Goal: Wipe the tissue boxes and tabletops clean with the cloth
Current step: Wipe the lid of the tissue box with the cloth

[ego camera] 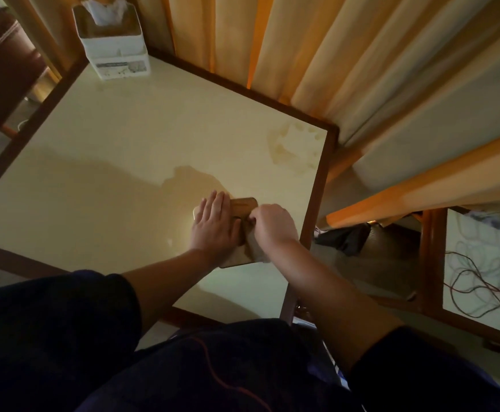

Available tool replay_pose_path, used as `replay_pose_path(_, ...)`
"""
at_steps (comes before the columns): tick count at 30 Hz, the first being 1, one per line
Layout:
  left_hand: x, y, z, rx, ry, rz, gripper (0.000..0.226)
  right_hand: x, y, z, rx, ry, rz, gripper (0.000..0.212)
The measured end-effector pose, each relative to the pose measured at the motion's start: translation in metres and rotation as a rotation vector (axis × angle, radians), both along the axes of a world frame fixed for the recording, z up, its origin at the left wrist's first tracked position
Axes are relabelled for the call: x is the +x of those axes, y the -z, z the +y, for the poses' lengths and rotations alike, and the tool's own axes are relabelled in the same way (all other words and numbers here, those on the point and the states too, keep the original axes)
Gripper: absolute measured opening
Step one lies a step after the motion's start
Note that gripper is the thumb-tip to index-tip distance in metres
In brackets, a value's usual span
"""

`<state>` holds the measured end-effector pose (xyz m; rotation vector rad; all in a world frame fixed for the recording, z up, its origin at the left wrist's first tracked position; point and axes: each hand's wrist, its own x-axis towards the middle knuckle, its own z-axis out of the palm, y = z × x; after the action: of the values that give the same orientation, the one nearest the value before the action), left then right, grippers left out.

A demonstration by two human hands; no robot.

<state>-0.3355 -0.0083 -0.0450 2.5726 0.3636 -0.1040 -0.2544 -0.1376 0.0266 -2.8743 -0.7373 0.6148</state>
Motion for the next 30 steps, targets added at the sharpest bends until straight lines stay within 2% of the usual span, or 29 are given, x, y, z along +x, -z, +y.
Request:
replay_pose_path(7,0.003,0.01,0.008,0.036,0.051,-0.053,0.07,0.029,0.013,0.018,0.012,-0.015,-0.101,0.031)
replay_pose_path(11,0.002,0.008,0.014,0.047,0.07,-0.067,0.067,0.001,0.03,-0.003,0.136,0.034,-0.139,0.029)
replay_pose_path(15,0.004,0.013,0.015,0.083,0.068,-0.082,0.071,-0.034,0.034,-0.028,0.166,0.021,-0.15,0.023)
replay_pose_path(19,0.003,0.017,0.016,0.115,0.097,-0.096,0.069,-0.057,0.023,-0.043,0.099,0.006,-0.089,0.018)
replay_pose_path(25,0.002,0.014,0.016,0.085,0.077,-0.099,0.071,-0.053,0.002,-0.039,-0.088,-0.128,0.075,0.025)
replay_pose_path(30,0.003,0.016,0.017,0.058,0.082,-0.085,0.073,-0.018,-0.01,-0.008,-0.125,-0.116,0.001,0.028)
